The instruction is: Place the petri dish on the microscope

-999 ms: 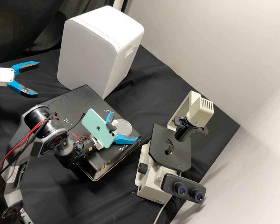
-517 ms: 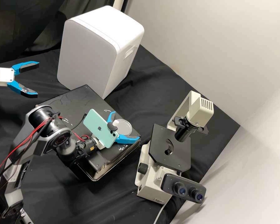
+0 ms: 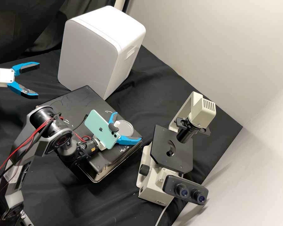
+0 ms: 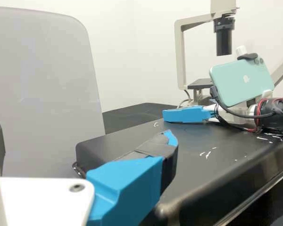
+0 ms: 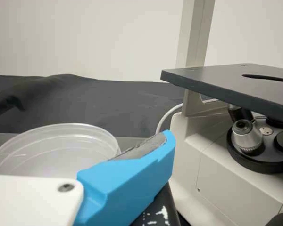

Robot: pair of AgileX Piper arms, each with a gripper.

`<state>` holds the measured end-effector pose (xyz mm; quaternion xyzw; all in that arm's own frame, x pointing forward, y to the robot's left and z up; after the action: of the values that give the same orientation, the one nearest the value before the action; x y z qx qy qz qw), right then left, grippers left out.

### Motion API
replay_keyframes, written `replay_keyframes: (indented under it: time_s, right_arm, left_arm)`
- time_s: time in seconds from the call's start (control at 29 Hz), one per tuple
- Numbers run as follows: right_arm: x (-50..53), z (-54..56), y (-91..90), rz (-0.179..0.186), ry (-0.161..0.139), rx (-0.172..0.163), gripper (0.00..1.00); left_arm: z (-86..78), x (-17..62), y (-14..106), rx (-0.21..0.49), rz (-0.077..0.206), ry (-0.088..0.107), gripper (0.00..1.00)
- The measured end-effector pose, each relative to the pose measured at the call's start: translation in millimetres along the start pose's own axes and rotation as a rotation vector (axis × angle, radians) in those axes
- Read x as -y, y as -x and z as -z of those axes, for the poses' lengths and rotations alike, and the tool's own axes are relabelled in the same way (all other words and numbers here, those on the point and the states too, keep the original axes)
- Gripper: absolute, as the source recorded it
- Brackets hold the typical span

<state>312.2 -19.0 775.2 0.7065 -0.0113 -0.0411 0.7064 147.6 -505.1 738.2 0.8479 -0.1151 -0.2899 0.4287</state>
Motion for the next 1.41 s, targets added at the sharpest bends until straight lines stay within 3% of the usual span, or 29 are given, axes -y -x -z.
replay_keyframes:
  time_s: [1.41]
  right_arm:
    - [-1.0,-0.4,-3.2,-0.005,0.003,-0.015,0.0]
  left_arm:
    - [0.0,0.0,0.0,0.0,0.0,0.0,1.0]
